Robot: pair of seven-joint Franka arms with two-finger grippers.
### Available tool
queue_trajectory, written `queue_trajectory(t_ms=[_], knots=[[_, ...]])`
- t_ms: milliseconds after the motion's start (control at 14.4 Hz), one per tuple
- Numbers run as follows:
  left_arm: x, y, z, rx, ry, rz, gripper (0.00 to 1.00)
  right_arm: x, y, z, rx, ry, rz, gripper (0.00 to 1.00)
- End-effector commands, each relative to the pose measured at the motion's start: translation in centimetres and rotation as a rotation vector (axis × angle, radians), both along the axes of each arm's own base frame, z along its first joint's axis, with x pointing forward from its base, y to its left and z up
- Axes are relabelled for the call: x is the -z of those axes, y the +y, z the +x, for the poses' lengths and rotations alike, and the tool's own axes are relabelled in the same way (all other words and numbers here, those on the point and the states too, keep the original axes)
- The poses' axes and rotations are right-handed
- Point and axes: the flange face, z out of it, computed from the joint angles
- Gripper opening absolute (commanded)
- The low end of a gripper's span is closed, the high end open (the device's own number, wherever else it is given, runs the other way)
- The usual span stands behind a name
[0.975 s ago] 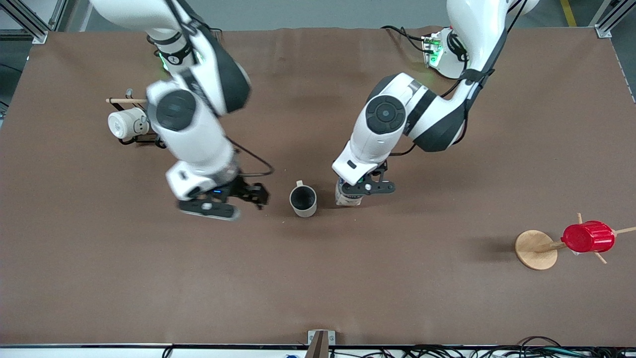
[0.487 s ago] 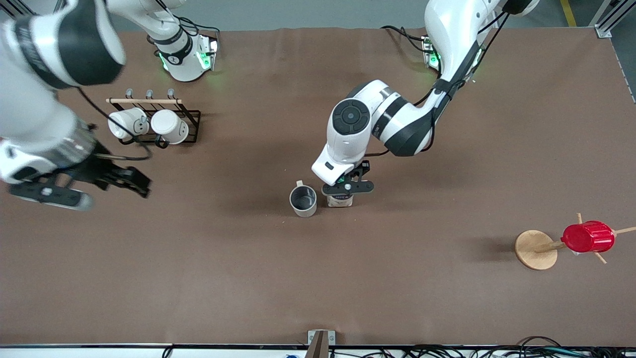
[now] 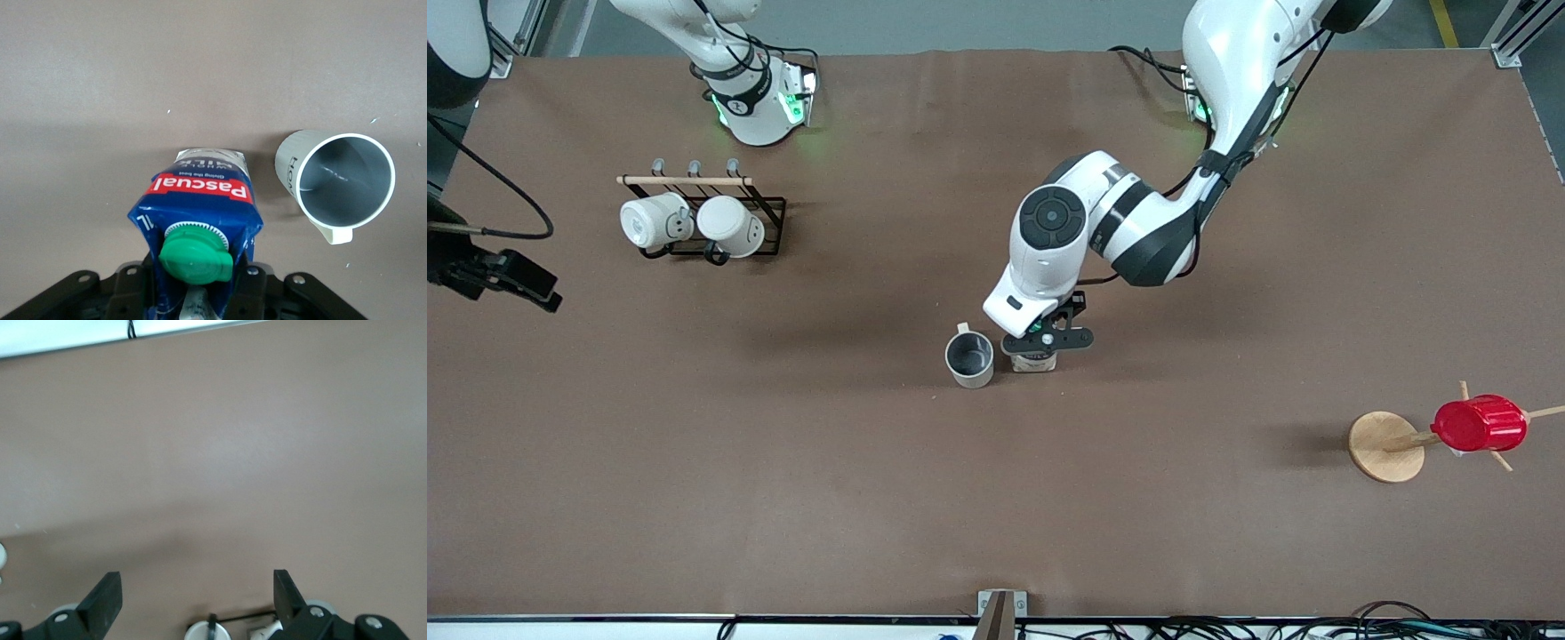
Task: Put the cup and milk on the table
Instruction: 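Set the carton beside the mug and open the left gripper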
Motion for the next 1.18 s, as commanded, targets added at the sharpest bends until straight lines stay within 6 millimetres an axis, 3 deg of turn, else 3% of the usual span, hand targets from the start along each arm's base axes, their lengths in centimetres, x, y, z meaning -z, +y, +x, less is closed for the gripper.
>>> queue_trajectory(t_ms=[0, 209, 418, 557, 905, 1114], knots=[[-0.8, 0.0, 1.1, -0.02, -0.036, -0.008, 1.0, 1.2, -0.1, -2.9, -0.027, 0.018, -0.002, 1.0], [-4.1, 2.0, 2.3, -0.043, -0.075, -0.005, 1.0, 1.0, 1.1, -3.1, -0.054, 0.03, -0.004, 1.0], [-9.5, 7.1, 4.4, -0.097, -0.118, 0.041, 1.0, -0.6, 1.2, -3.2, -0.127, 0.042, -0.006, 1.0], [-13.2, 10.4, 4.5, -0.087, -0.135, 0.115, 1.0, -1.2, 1.2, -2.9, -0.131, 0.024, -0.003, 1.0], [-23.0, 22.9, 4.4, -0.114, -0.073, 0.184, 1.0, -2.5, 1.5, -2.8, -0.138, 0.001, -0.007, 1.0], [-27.4, 29.7, 3.9, -0.091, -0.051, 0.111, 1.0, -2.5, 1.6, -2.8, -0.138, 0.001, -0.006, 1.0]])
